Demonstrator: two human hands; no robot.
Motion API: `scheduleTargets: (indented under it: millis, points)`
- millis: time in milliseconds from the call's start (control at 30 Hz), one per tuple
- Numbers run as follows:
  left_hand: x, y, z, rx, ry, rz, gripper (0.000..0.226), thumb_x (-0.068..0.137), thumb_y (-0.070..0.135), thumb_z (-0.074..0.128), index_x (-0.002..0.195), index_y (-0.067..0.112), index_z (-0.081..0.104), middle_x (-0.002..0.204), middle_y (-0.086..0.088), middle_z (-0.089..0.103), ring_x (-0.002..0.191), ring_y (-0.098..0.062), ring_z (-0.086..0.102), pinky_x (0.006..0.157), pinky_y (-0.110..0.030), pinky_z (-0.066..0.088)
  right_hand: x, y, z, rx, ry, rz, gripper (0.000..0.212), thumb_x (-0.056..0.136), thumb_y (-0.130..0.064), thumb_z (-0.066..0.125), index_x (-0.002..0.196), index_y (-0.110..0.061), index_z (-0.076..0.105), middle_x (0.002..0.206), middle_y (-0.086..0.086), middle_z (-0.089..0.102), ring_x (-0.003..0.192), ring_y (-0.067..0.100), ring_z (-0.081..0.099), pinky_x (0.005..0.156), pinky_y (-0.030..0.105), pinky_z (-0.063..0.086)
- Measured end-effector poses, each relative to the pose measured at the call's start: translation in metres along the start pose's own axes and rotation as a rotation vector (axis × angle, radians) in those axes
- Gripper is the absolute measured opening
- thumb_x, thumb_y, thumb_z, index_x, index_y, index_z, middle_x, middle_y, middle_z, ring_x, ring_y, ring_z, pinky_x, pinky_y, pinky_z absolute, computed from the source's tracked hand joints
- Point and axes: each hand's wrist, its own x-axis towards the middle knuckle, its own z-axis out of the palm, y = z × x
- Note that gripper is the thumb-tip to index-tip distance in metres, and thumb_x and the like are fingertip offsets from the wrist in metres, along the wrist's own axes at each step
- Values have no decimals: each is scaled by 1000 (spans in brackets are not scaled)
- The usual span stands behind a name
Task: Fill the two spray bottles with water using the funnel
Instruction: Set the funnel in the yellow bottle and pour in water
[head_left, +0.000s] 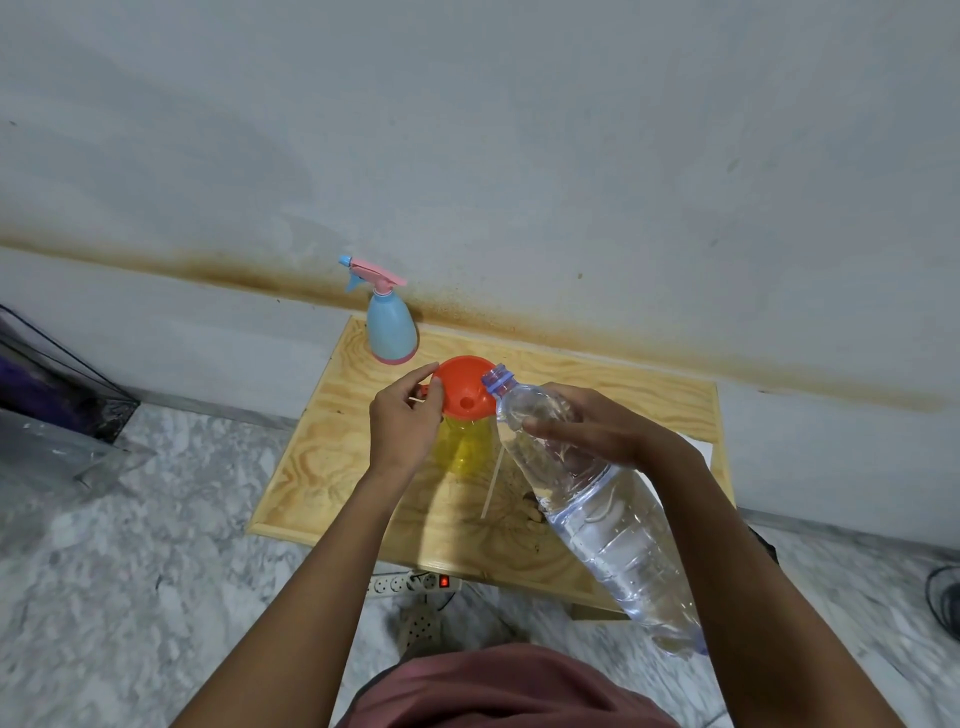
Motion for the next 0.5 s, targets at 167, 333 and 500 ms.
scheduleTargets:
  millis: [167, 333, 500]
  points:
    - [-1, -1, 0, -3, -5, 1, 27, 98, 21, 61, 123, 21, 70, 75, 5, 61, 65, -11, 62, 76, -46, 62, -2, 0, -1, 0, -9, 10, 37, 89, -39, 66, 122, -23, 59, 93, -3, 68, 70, 0, 67, 58, 19, 52]
    - [-1, -1, -1, 1, -5, 10, 26, 97, 20, 61, 122, 22, 70, 75, 1, 61, 64, -13, 62, 75, -47, 61, -2, -1, 0, -39, 2, 7, 42, 84, -52, 68, 119, -31, 60, 96, -5, 69, 76, 3, 68, 62, 22, 53]
    - [-1, 0, -1, 4, -3, 11, 26, 97, 20, 61, 122, 21, 70, 75, 2, 60, 65, -14, 62, 75, -47, 61, -1, -2, 0, -63, -21, 24, 51, 78, -58, 65, 122, -33, 59, 108, 1, 70, 94, 18, 69, 74, 35, 60]
